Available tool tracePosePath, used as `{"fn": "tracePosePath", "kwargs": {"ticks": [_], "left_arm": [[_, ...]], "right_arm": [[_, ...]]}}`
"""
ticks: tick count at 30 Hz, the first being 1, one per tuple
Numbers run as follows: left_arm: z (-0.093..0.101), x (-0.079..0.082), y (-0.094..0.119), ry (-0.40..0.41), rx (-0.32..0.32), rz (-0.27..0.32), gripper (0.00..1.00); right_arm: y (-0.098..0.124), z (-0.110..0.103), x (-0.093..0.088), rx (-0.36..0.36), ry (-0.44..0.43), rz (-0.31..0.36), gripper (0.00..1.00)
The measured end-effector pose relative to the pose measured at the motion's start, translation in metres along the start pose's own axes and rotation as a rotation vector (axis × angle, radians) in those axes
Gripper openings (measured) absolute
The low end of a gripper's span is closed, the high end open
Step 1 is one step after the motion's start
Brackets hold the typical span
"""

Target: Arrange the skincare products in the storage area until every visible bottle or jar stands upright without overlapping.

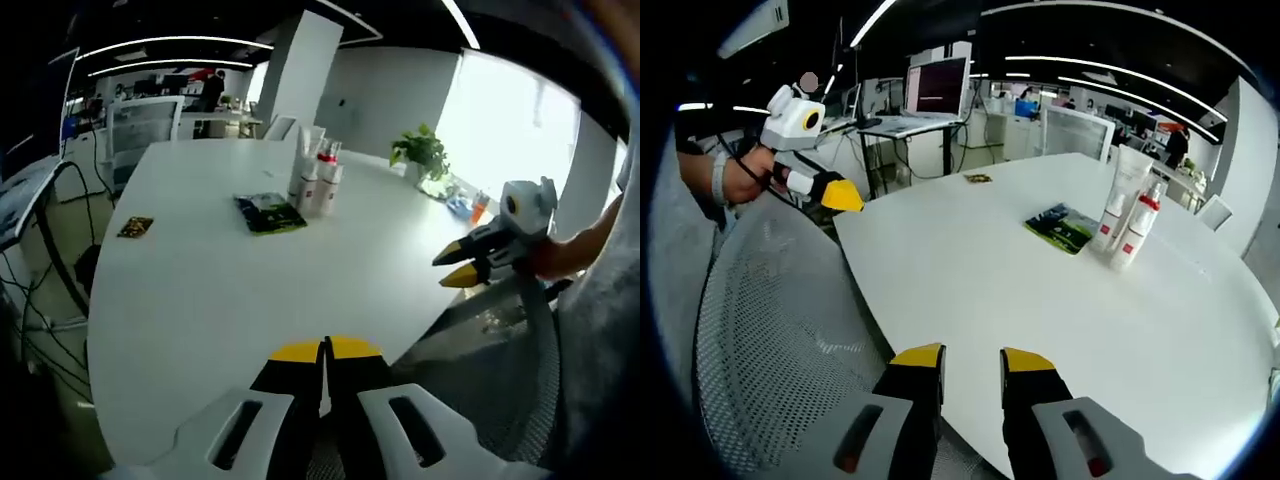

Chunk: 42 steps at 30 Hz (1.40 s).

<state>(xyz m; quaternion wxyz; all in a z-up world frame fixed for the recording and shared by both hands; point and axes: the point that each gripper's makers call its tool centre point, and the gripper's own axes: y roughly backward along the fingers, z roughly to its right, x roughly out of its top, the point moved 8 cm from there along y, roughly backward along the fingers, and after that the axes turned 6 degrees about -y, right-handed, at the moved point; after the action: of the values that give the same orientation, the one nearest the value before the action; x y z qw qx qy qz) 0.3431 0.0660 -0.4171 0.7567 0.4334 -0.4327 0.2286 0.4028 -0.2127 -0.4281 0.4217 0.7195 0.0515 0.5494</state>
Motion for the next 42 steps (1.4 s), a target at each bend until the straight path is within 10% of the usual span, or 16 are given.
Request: {"fn": "tracePosePath", "kwargs": {"ticks": [7,16,32,42], "left_arm": [[-0.007,0.012,0.009,0.162,-0.040,0.129,0.00],[0.005,-0.007,-0.006,0.046,-0.022,-0.081,0.00],[0.015,-0.022,-0.006,0.109,-0.022,-0.174,0.00],[-0.020,-0.003,-0.011,0.210,-0.016,-0.171,0.00]], "right_arm": [[0.006,-0.010,-0.010,0.051,-0.004,-0.061,0.19],[0.005,-0.021,-0.015,0.112,0.028,-0.118,0.21],[0.011,-0.015,-0.019,0.080,-0.010,-0.073,0.23],[0.015,-0.008,-0.003,0.020,0.001,0.020,0.28]]}}
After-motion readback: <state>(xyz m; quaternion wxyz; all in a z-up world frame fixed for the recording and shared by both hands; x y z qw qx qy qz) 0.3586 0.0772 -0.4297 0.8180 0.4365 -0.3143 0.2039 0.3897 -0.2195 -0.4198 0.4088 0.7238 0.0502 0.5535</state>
